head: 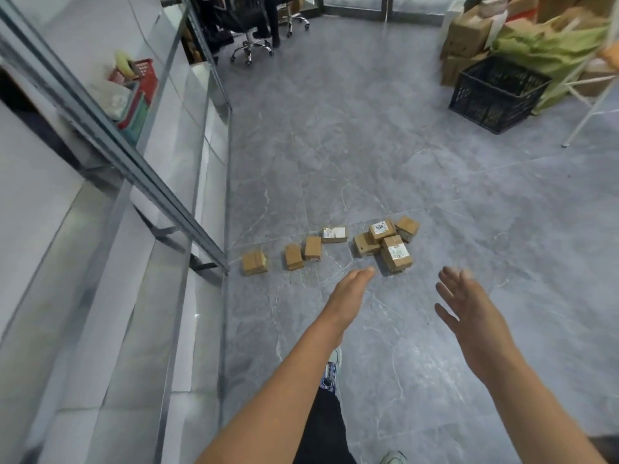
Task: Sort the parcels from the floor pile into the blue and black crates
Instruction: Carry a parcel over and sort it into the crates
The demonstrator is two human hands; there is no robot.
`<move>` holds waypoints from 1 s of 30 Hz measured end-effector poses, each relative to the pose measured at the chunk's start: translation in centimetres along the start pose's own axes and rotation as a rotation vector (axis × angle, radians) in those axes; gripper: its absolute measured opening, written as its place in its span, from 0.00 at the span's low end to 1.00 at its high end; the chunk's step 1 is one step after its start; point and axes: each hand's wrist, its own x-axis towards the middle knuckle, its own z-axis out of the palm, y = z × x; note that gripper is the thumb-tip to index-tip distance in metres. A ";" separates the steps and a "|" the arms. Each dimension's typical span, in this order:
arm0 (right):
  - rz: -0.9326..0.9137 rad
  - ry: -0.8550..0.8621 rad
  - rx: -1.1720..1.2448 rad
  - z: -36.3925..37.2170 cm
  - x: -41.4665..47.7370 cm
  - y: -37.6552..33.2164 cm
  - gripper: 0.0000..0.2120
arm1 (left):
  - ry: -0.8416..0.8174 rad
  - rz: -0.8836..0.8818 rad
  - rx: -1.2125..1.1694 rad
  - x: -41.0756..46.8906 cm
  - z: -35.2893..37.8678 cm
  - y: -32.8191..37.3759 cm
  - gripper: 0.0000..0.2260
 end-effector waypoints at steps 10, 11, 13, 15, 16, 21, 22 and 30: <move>0.105 0.219 0.059 3.5 11.9 -1.1 0.31 | -0.152 -0.093 0.077 16.9 -3.8 4.3 0.21; 0.114 0.246 0.076 3.7 12.8 -1.3 0.30 | -0.170 -0.108 0.105 18.5 -4.2 4.8 0.21; 0.119 0.292 0.106 4.2 14.6 -1.4 0.30 | -0.210 -0.122 0.173 21.5 -4.7 5.7 0.23; 0.145 0.338 0.135 4.6 16.1 -1.5 0.28 | -0.228 -0.133 0.237 24.3 -4.9 6.8 0.22; 0.156 0.355 0.152 4.7 16.9 -1.4 0.28 | -0.237 -0.133 0.256 25.6 -4.9 7.3 0.21; 0.216 0.405 0.210 4.5 21.9 -0.5 0.29 | -0.286 -0.156 0.325 31.2 -3.8 9.6 0.23; 0.236 0.413 0.223 4.4 23.0 -0.3 0.29 | -0.292 -0.164 0.347 32.3 -3.5 9.8 0.23; 0.358 0.476 0.325 0.2 33.2 2.6 0.29 | -0.303 -0.246 0.465 42.7 1.2 11.4 0.17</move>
